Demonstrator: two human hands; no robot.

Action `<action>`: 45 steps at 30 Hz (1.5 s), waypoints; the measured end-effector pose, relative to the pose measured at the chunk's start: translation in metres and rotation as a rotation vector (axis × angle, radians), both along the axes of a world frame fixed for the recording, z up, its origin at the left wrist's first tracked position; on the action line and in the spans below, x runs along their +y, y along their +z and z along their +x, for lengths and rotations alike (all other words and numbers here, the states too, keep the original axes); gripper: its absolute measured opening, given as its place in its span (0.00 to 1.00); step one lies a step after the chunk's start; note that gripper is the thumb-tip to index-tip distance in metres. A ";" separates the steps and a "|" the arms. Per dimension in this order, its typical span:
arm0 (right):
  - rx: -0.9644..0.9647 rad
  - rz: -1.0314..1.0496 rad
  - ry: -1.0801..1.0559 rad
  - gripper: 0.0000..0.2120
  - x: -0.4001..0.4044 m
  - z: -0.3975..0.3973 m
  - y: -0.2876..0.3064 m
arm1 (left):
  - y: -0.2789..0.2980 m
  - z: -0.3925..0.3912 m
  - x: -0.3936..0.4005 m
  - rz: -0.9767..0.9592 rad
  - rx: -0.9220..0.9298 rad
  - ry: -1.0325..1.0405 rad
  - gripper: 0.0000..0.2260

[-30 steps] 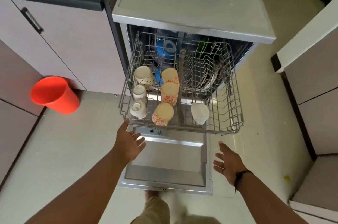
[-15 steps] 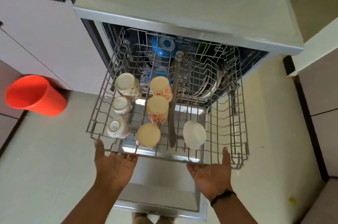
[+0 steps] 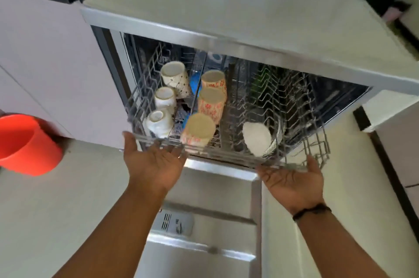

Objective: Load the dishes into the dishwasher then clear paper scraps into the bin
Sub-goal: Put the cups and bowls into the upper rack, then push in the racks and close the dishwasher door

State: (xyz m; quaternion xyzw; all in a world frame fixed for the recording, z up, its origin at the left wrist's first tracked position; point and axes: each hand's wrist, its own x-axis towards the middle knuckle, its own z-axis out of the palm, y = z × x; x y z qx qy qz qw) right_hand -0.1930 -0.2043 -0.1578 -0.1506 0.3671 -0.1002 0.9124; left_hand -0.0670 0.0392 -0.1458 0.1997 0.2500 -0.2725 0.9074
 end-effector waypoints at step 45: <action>0.964 -0.107 0.565 0.25 0.156 -0.297 -0.249 | -0.291 -0.276 0.206 0.805 0.533 -0.545 0.35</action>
